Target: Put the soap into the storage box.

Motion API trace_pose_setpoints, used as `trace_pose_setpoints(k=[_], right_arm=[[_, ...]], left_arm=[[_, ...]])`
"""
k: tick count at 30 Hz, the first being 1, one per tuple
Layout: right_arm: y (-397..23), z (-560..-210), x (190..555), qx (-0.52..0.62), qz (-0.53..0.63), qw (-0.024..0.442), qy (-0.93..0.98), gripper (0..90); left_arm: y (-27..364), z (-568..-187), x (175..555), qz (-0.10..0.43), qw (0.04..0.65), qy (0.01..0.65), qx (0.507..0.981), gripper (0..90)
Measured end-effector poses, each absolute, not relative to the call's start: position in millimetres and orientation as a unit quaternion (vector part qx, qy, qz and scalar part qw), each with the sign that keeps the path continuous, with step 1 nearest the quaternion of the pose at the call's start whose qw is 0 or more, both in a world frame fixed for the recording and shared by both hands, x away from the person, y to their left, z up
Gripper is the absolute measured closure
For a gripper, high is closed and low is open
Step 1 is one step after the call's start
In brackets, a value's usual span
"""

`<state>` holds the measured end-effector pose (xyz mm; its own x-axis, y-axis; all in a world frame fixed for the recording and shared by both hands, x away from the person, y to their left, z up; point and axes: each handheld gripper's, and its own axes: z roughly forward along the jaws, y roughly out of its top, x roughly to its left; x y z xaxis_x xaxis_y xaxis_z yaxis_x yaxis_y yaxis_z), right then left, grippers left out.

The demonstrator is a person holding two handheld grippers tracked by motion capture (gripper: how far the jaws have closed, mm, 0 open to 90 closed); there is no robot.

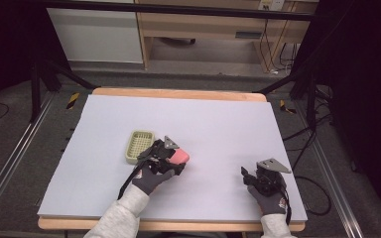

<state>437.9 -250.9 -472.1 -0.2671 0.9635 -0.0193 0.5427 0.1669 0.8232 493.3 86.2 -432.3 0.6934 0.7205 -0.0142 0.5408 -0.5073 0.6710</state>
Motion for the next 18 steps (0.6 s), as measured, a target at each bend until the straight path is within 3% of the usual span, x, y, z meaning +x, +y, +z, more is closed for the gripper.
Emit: trace_pose_setpoints(k=[18], right_arm=[[-249.8, -471.6, 437.2, 0.528, 0.37, 0.285, 0.709, 37.9]], left_arm=[[129.1, -417.0, 498.7, 0.164, 0.343, 0.385, 0.841, 37.0]])
